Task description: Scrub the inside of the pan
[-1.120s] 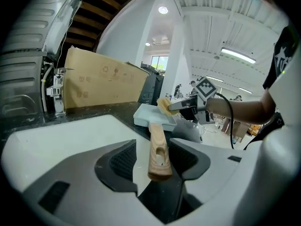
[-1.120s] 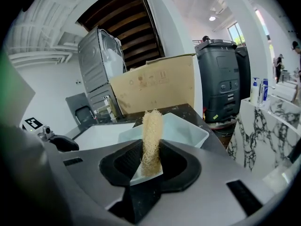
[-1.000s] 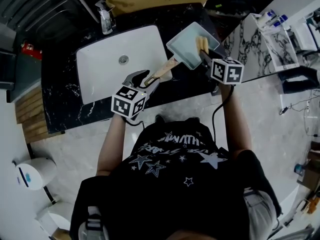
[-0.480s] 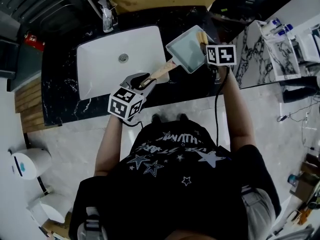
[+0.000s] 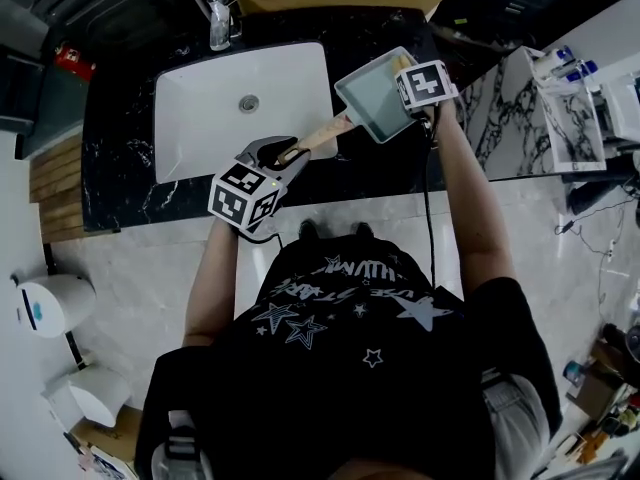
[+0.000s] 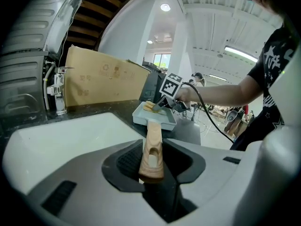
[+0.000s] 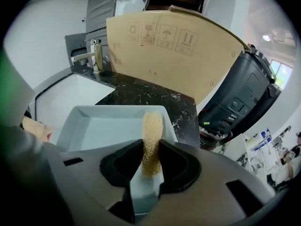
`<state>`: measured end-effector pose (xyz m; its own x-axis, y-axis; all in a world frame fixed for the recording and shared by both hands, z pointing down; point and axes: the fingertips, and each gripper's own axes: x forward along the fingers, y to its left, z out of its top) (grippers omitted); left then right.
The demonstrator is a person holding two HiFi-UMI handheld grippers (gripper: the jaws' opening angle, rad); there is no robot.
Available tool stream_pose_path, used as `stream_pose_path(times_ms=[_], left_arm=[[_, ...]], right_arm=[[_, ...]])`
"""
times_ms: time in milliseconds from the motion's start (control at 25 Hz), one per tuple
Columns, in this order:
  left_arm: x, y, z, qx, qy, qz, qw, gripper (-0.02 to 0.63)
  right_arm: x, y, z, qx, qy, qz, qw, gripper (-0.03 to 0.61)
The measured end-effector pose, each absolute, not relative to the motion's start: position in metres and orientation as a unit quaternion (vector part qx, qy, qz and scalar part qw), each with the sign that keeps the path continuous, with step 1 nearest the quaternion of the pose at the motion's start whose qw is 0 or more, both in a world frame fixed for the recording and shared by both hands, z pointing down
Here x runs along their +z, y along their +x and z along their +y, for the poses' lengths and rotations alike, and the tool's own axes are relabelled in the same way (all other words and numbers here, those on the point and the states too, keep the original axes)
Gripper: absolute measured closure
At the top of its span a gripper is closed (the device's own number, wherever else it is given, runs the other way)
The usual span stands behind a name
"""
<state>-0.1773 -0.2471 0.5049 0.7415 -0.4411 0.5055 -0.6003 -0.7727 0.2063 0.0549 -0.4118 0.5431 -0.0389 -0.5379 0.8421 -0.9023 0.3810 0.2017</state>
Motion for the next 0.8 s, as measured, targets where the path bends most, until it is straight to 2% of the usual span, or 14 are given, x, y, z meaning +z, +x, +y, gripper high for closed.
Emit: stream_pose_path(times_ms=[240, 360, 800], left_arm=[[0.506, -0.177, -0.247, 0.222, 0.914, -0.285, 0.183, 0.479], [0.507, -0.178, -0.247, 0.223, 0.914, -0.286, 0.183, 0.479], [0.507, -0.178, -0.247, 0.230, 0.908, -0.299, 0.182, 0.474]], right_arm=[[0.547, 0.053, -0.414, 0.185, 0.505, -0.693, 0.480, 0.472], [0.548, 0.035, -0.413, 0.188, 0.472, -0.726, 0.464, 0.472], [0.550, -0.003, -0.386, 0.212, 0.397, -0.757, 0.474, 0.472]])
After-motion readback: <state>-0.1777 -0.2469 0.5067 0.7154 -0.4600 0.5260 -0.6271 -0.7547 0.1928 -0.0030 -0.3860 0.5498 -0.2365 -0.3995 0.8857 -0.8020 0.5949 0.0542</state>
